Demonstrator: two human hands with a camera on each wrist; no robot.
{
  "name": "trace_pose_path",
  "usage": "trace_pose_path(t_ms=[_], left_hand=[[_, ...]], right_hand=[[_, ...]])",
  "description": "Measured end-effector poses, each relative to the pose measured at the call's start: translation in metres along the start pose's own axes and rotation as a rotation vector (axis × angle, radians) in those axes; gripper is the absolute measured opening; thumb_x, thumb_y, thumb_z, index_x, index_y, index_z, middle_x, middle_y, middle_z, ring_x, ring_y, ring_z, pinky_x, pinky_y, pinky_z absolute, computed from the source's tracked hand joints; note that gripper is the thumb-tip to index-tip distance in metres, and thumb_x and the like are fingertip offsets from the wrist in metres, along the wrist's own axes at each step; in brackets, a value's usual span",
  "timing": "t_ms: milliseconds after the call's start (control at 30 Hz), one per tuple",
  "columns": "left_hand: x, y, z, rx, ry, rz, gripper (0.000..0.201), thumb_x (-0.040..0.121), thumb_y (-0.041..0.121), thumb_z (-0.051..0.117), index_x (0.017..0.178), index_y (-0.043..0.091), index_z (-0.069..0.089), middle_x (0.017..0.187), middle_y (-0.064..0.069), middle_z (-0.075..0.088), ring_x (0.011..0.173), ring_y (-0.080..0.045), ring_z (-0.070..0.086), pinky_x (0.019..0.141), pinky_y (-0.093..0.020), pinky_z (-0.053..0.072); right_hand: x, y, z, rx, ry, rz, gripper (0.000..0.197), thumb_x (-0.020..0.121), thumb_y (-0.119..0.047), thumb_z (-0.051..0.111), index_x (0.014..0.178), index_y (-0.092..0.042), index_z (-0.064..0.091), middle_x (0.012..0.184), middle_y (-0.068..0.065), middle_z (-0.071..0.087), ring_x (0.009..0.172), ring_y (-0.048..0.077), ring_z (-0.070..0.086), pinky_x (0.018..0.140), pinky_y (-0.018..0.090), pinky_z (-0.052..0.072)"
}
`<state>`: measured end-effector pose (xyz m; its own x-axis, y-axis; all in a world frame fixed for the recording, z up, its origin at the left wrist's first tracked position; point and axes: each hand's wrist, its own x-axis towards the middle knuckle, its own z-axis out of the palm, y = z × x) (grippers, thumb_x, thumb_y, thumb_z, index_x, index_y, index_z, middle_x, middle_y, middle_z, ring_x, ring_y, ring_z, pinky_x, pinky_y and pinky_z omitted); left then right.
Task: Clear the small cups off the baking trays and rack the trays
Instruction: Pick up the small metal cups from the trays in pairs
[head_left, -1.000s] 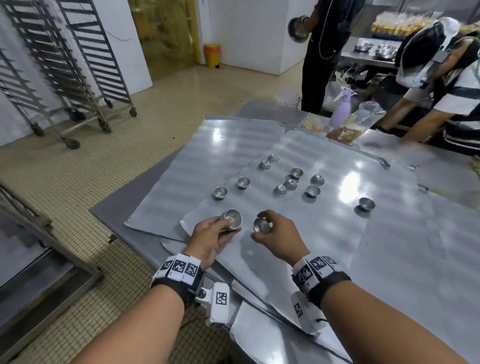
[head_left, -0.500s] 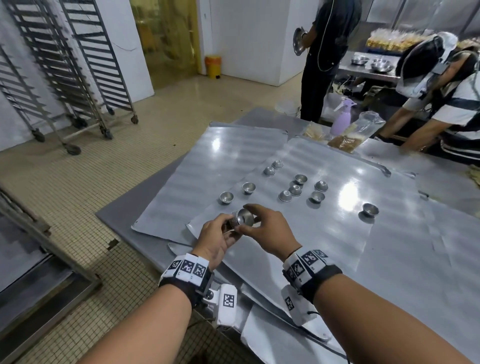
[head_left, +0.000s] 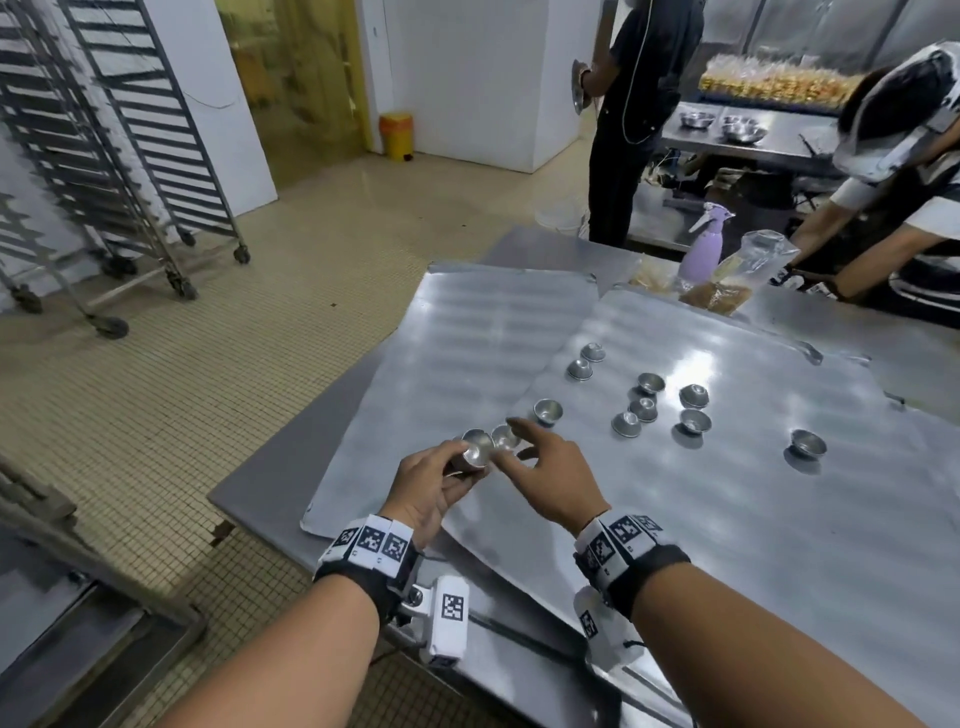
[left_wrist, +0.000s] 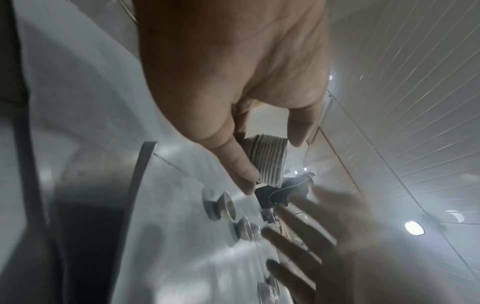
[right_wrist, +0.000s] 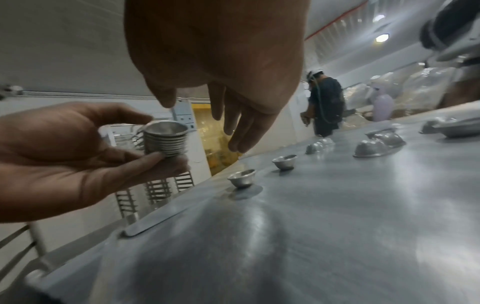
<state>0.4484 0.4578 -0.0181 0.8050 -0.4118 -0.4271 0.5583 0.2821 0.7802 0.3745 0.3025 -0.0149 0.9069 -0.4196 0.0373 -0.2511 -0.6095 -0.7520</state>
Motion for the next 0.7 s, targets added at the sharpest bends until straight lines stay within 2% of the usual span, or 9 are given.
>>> trace_pose_path(t_ms=[100,167,267,400,533,633,700], left_hand=[[0.015,0.013,-0.010,-0.026,0.024,-0.023,0.024,0.090,0.009,0.068,0.102,-0.012,0.066,0.111,-0.035,0.067,0.105,-0.044,0.070,0.068,-0.028,0.061],[0.021,0.017,-0.016,-0.035,0.027,-0.049,0.025,0.091,0.008,0.067,0.105,-0.012,0.065,0.115,-0.035,0.066,0.104,-0.043,0.070,0.066,-0.027,0.061],[0.027,0.020,-0.026,-0.050,0.011,-0.075,0.028,0.092,0.008,0.067,0.109,-0.014,0.063,0.117,-0.036,0.066,0.098,-0.041,0.073,0.070,-0.030,0.063],[0.031,0.023,-0.037,-0.037,-0.006,-0.096,0.023,0.093,0.007,0.066,0.105,-0.012,0.064,0.114,-0.034,0.068,0.099,-0.041,0.072,0.068,-0.029,0.062],[0.034,0.025,-0.043,-0.004,-0.010,-0.097,0.020,0.093,0.008,0.065,0.104,-0.009,0.067,0.111,-0.031,0.070,0.101,-0.041,0.072,0.064,-0.025,0.060],[0.038,0.028,-0.047,0.013,-0.012,-0.097,0.026,0.093,0.008,0.066,0.109,-0.012,0.066,0.112,-0.031,0.070,0.101,-0.041,0.072,0.066,-0.025,0.060],[0.040,0.029,-0.048,0.022,-0.015,-0.098,0.028,0.092,0.009,0.067,0.111,-0.012,0.066,0.113,-0.031,0.070,0.102,-0.041,0.072,0.066,-0.025,0.059]], right_hand=[[0.019,0.015,-0.002,-0.071,0.050,0.149,0.048,0.087,-0.051,0.055,0.131,-0.031,0.059,0.126,-0.005,0.068,0.104,0.016,0.066,0.096,0.037,0.050],[0.028,0.027,-0.001,-0.129,0.028,0.213,0.048,0.088,-0.044,0.055,0.133,-0.028,0.058,0.130,-0.004,0.066,0.110,0.020,0.064,0.098,0.035,0.048],[0.040,0.035,0.003,-0.212,-0.024,0.257,0.052,0.089,-0.043,0.057,0.138,-0.026,0.055,0.134,-0.001,0.063,0.117,0.023,0.061,0.099,0.036,0.047],[0.056,0.034,0.015,-0.288,-0.104,0.221,0.061,0.089,-0.045,0.059,0.145,-0.024,0.046,0.146,0.001,0.053,0.129,0.026,0.052,0.104,0.038,0.043],[0.072,0.032,0.032,-0.361,-0.169,0.170,0.067,0.089,-0.047,0.059,0.149,-0.025,0.038,0.152,0.001,0.044,0.133,0.027,0.049,0.105,0.041,0.044],[0.078,0.031,0.041,-0.409,-0.197,0.135,0.064,0.090,-0.043,0.058,0.148,-0.025,0.039,0.148,0.002,0.048,0.131,0.029,0.050,0.101,0.043,0.047],[0.080,0.031,0.043,-0.429,-0.190,0.118,0.049,0.091,-0.038,0.056,0.138,-0.025,0.048,0.139,0.003,0.055,0.123,0.031,0.055,0.094,0.043,0.050]])
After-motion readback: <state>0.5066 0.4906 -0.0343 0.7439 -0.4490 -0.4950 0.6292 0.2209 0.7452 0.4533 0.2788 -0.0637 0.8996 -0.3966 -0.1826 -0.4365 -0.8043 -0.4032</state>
